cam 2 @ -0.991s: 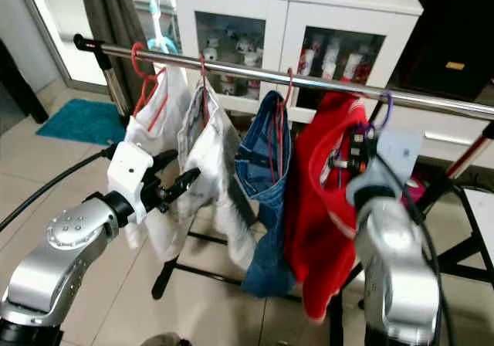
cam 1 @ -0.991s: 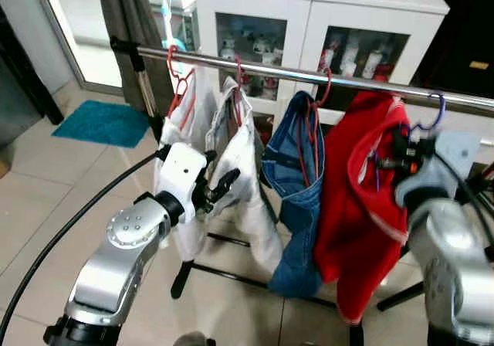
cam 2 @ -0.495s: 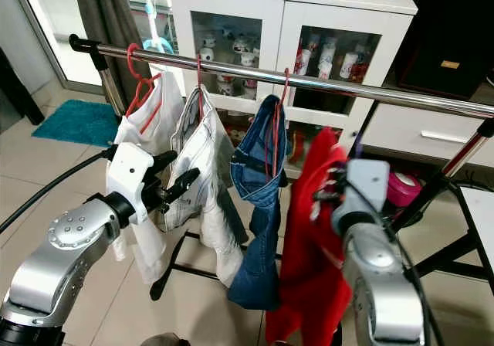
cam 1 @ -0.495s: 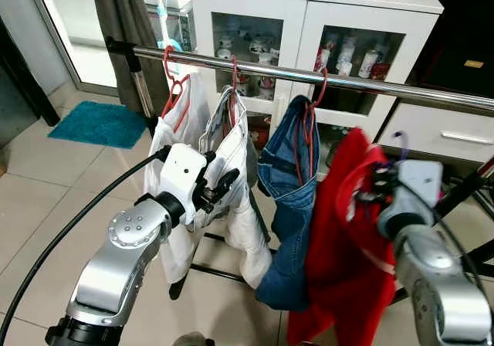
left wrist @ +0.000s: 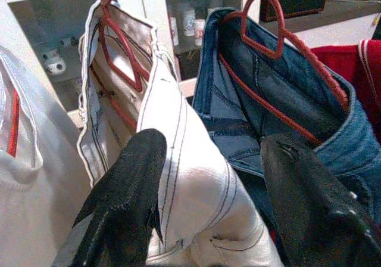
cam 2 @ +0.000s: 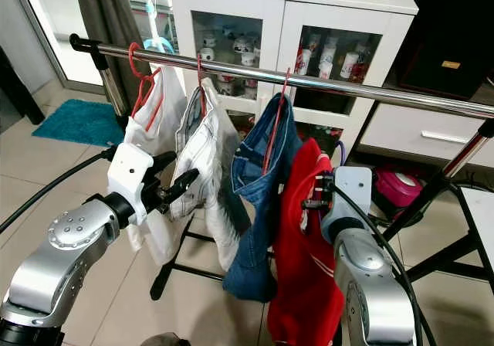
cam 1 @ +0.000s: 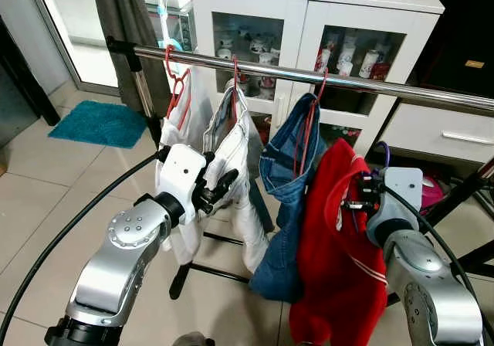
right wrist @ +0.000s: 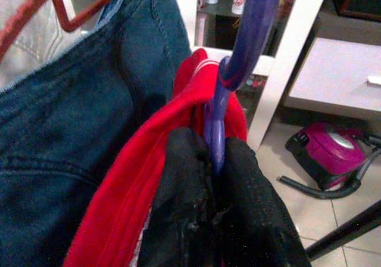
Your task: Hang hanger
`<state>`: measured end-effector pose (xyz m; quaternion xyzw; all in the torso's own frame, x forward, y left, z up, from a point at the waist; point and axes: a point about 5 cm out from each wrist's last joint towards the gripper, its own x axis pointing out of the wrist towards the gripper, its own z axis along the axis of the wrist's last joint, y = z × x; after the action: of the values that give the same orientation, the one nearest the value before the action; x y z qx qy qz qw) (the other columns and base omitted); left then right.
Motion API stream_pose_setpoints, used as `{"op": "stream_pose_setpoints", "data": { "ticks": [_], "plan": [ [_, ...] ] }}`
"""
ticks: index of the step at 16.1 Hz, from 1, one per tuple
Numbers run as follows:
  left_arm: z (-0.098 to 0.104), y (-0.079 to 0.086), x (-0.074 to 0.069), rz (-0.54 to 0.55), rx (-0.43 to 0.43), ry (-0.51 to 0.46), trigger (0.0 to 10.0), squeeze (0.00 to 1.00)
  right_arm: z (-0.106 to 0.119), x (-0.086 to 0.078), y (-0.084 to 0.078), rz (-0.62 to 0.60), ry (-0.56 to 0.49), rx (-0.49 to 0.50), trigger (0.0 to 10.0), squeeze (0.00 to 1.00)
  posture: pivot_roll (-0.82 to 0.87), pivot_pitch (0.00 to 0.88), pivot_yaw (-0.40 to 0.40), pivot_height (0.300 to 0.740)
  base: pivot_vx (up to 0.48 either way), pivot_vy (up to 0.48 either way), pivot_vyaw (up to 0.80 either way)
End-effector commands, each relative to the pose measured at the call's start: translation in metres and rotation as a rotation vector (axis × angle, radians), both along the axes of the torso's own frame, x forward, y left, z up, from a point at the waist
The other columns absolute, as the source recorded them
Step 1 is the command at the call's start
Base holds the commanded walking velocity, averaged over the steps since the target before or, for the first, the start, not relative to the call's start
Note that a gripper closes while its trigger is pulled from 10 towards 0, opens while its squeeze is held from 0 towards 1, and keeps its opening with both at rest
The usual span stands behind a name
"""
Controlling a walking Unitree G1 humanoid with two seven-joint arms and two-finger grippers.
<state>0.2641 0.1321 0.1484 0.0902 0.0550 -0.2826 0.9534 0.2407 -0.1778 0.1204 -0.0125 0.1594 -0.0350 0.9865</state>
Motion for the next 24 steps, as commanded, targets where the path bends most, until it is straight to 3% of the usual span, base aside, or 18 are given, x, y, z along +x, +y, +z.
{"op": "stream_pose_setpoints", "data": {
  "ticks": [1, 20, 22, 23, 24],
  "plan": [
    [0.004, -0.001, -0.002, -0.009, 0.003, -0.009, 10.0, 0.0, 0.005, -0.001, 0.0, 0.005, -0.016, 0.002, 0.0, 0.0, 0.03, 0.0, -0.012, 0.74, -0.24, 0.0, 0.0],
    [0.003, -0.004, -0.001, -0.031, 0.003, -0.002, 10.0, 0.0, 0.01, 0.003, 0.004, 0.026, -0.019, 0.008, 0.0, 0.0, 0.03, 0.0, -0.01, 0.74, -0.245, 0.0, 0.0],
    [0.003, -0.004, -0.001, -0.033, 0.004, -0.001, 10.0, 0.0, 0.012, 0.004, 0.006, 0.043, -0.027, 0.008, 0.0, 0.0, 0.03, 0.0, -0.01, 0.74, -0.12, 0.0, 0.0],
    [0.002, -0.004, 0.002, -0.012, 0.012, 0.019, 10.0, 0.0, 0.019, 0.006, 0.012, 0.113, -0.066, 0.005, 0.0, 0.0, 0.03, 0.0, -0.008, 0.74, 0.0, 0.0, 0.0],
    [0.006, -0.008, 0.004, -0.046, -0.047, 0.017, 10.0, 0.96, 0.026, 0.008, 0.02, 0.171, -0.098, 0.013, 0.0, 0.0, 0.02, 0.0, -0.007, 0.74, 0.0, 0.0, 0.0]
  ]
}}
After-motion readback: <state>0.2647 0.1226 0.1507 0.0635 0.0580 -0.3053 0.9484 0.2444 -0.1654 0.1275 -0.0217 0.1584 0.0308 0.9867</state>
